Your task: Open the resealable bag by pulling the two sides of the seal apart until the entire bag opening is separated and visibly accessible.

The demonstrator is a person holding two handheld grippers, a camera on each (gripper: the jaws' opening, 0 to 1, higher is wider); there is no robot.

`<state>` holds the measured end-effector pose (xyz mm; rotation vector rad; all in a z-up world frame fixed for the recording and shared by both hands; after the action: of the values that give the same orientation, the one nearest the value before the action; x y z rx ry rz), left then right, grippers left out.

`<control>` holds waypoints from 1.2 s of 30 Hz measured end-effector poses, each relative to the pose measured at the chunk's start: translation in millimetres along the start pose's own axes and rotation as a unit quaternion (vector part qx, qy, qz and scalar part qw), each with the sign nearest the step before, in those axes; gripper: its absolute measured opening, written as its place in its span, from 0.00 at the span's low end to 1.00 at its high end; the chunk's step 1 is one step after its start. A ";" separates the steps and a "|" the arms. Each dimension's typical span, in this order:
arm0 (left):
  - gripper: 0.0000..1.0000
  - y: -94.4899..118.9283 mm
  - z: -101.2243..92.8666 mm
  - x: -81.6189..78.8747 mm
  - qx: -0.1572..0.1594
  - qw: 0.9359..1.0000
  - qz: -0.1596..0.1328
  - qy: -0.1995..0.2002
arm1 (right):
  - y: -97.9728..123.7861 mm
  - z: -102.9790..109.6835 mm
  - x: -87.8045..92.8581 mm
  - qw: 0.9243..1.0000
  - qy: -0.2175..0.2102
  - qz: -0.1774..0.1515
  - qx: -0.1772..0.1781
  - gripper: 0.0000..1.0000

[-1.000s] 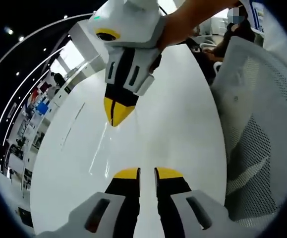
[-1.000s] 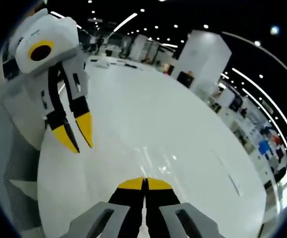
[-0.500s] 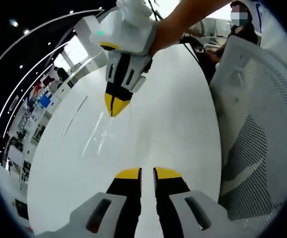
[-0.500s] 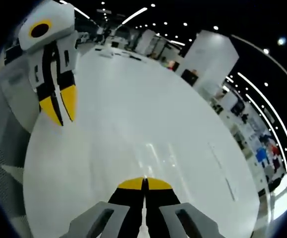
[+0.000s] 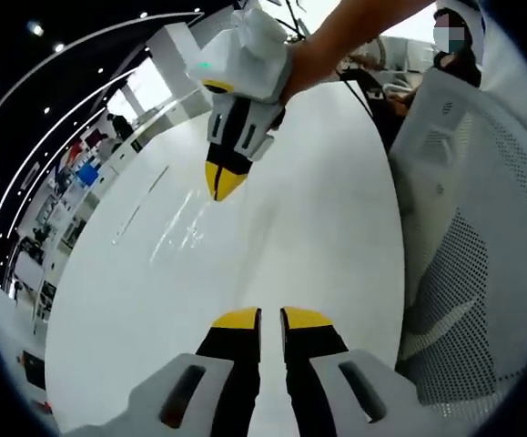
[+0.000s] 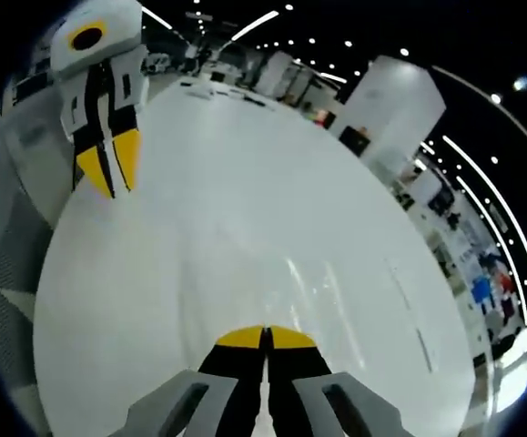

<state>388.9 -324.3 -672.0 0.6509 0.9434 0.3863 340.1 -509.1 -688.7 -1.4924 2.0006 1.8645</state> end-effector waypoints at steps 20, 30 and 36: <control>0.06 -0.6 -4.5 4.9 0.004 1.000 0.007 0.009 | -6.8 19.7 13.3 0.991 -0.123 -0.029 -0.047 0.11; 0.07 1.6 -3.3 8.5 0.001 1.000 0.013 0.011 | -4.9 26.6 14.0 0.987 -0.145 -0.045 -0.059 0.21; 0.08 3.5 -1.1 9.5 -0.004 1.000 0.013 0.019 | 2.7 26.9 13.8 0.984 -0.159 -0.059 -0.054 0.28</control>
<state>393.1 -315.9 -676.1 0.6513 0.9709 0.4263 316.0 -496.8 -702.4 -1.2091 1.6579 2.0379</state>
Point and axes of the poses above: the point that each gripper's makers call its tool centre point, and the gripper's own axes: y roughly backward along the fingers, z roughly to its left, x roughly out of its underside, the point moved 6 cm from there along y, roughly backward along the fingers, and after that the axes turned 9 degrees about -x, right-handed, at the moved point
